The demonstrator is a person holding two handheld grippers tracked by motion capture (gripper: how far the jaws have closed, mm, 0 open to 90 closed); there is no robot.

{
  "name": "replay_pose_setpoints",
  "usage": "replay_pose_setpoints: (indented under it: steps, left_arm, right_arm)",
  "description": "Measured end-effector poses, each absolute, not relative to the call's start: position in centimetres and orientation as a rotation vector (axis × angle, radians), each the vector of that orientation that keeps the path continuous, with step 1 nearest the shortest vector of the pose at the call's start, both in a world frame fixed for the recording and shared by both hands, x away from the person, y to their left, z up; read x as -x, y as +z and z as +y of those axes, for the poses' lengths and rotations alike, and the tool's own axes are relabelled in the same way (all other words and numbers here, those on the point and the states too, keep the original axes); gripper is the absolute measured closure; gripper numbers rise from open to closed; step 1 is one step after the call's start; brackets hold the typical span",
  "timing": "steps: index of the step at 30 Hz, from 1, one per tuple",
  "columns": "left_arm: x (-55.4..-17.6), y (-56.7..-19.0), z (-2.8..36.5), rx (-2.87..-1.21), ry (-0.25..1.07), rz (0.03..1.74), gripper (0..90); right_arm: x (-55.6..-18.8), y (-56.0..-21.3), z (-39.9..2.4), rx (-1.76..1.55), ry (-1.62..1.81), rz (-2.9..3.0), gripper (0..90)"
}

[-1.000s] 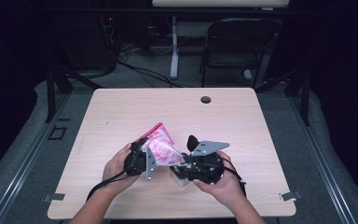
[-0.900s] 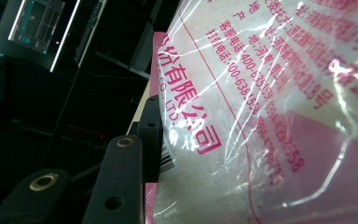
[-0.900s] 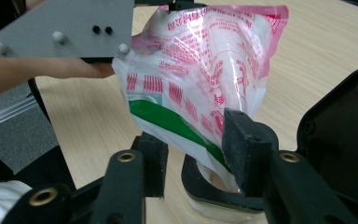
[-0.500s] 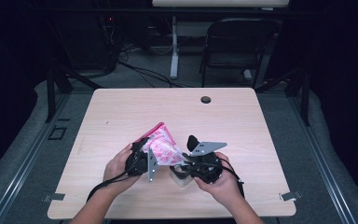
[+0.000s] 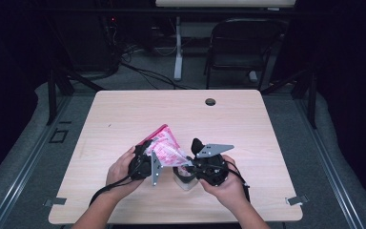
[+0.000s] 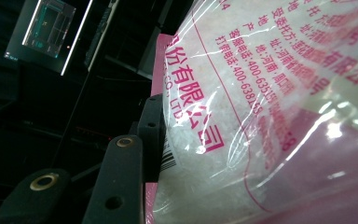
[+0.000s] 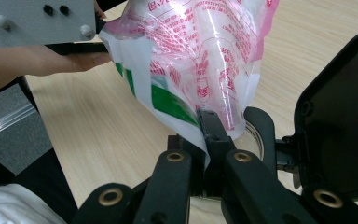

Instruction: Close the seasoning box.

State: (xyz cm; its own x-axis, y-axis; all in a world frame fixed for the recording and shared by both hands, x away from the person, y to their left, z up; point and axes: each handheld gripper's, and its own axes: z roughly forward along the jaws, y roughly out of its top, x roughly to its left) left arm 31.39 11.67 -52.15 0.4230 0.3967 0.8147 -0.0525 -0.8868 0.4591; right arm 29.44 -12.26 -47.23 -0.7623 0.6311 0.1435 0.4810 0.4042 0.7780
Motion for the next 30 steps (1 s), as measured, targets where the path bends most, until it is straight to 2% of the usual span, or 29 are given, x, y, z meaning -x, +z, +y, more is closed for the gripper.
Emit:
replay_pose_setpoints:
  steps: [30]
  left_arm:
    - [-31.17,-51.99,11.24,-2.253,1.512,0.268,64.0]
  right_arm:
    - [-29.61,-47.71,-12.67,-1.019,1.259,2.484,90.0]
